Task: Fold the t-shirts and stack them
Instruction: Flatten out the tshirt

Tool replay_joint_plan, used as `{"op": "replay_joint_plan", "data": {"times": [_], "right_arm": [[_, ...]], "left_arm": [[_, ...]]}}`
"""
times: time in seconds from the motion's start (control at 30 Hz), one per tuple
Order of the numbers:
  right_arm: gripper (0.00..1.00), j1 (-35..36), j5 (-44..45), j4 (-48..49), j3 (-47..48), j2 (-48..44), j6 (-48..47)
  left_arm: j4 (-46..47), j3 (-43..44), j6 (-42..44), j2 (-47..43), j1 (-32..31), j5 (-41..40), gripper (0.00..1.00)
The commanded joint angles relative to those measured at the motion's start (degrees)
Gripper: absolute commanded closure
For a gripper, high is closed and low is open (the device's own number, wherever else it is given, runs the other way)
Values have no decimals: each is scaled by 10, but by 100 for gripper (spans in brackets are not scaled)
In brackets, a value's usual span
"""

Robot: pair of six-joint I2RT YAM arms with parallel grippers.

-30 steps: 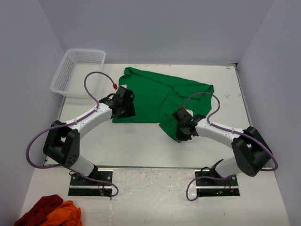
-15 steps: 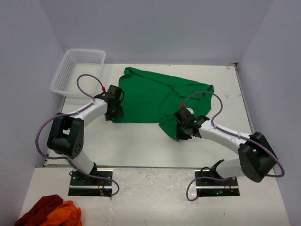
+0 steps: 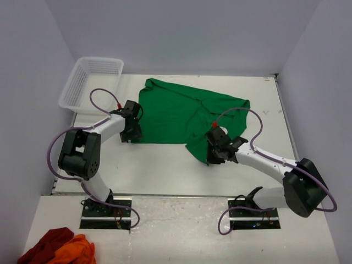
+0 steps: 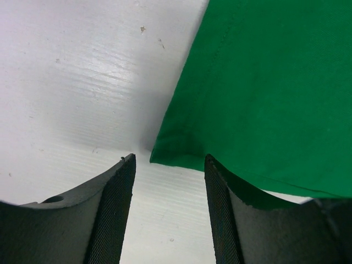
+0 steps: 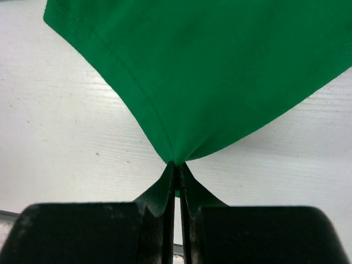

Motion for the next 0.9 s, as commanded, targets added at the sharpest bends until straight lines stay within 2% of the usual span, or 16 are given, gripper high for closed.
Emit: {"op": "replay_joint_plan", "data": {"times": [0.0, 0.17, 0.37, 0.47, 0.57, 0.63, 0.67, 0.7, 0.87], "right_arm": [[100, 3, 1, 5, -8, -20, 1], [100, 4, 0, 4, -15, -30, 6], [100, 3, 2, 0, -16, -43, 7], [100, 3, 1, 1, -17, -46, 7], [100, 3, 1, 0, -20, -49, 7], [100, 3, 1, -1, -20, -51, 7], [100, 3, 3, -2, -20, -51, 7], [100, 4, 2, -2, -20, -51, 6], [100, 4, 35, -19, 1, -45, 3]], "left_arm": [[9, -3, 14, 14, 10, -6, 45], [14, -1, 15, 32, 14, 3, 46], [17, 3, 15, 50, 17, 10, 52], [21, 2, 14, 59, 21, 17, 58], [26, 1, 14, 60, 25, 17, 70], [29, -2, 14, 59, 30, 21, 84], [31, -3, 15, 59, 31, 24, 96], [31, -4, 15, 59, 33, 27, 100], [32, -15, 13, 35, 34, 36, 100]]}}
